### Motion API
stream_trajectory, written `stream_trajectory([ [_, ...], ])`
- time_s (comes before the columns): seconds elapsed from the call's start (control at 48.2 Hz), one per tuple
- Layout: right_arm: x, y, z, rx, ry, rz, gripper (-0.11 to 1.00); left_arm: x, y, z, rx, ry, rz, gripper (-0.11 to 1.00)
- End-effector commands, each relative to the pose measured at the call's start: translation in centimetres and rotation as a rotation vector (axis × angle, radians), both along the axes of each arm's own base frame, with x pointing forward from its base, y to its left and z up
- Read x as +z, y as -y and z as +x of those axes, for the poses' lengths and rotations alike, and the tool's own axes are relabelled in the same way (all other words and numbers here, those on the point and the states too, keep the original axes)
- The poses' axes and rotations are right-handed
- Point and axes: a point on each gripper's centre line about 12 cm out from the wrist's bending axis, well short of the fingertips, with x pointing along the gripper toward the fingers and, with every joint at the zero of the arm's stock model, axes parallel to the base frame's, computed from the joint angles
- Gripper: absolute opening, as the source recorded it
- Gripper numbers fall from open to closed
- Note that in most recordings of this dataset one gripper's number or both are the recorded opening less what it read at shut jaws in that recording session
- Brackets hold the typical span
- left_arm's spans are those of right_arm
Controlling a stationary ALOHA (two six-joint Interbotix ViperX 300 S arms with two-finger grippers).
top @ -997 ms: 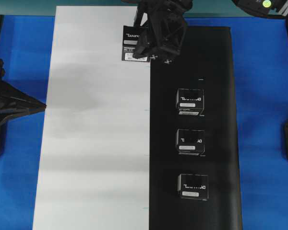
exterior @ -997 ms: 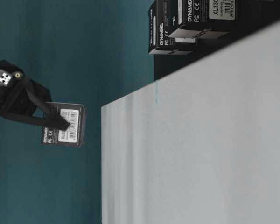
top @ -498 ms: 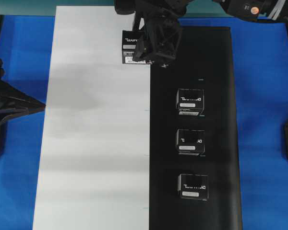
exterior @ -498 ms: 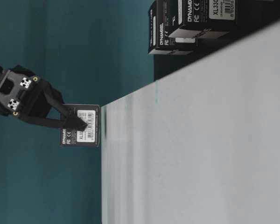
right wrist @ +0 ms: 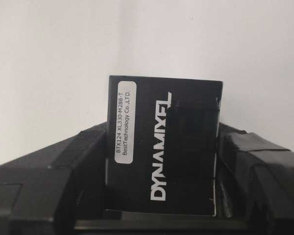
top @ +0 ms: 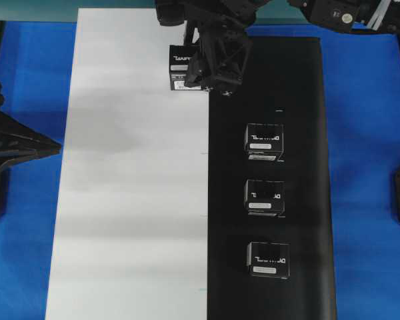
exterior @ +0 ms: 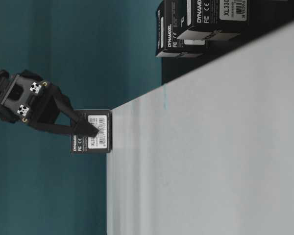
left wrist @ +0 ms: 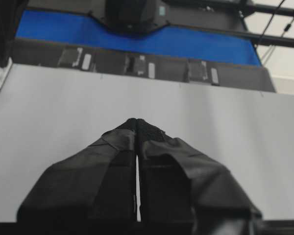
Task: Place the box from the black base onto the white base.
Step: 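Lower the box onto the white board and open the right gripper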
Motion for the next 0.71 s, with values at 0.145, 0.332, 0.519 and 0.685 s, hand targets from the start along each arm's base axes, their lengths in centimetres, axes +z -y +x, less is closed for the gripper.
stream_trajectory([
  [0.145, -0.57, -0.53, 0.34, 0.008, -0.009, 0.004, 0.55, 0.72, -0.01, -0.04, 0.0, 0.025, 0.004, -0.02],
  [0.332, -0.54, -0.49, 0.39, 0.006, -0.003, 0.002, 0.57, 0.72, 0.02, -0.04, -0.001, 0.025, 0.0, -0.02],
  [0.519, -0.51, -0.47, 0.55, 0.001, 0.01, -0.003, 0.75, 0.66, 0.05, -0.04, -0.003, 0.023, 0.001, -0.02],
  [0.685, -0.45, -0.44, 0.79, -0.004, 0.028, -0.015, 0.99, 0.75, 0.05, -0.08, -0.003, 0.026, 0.003, -0.02],
])
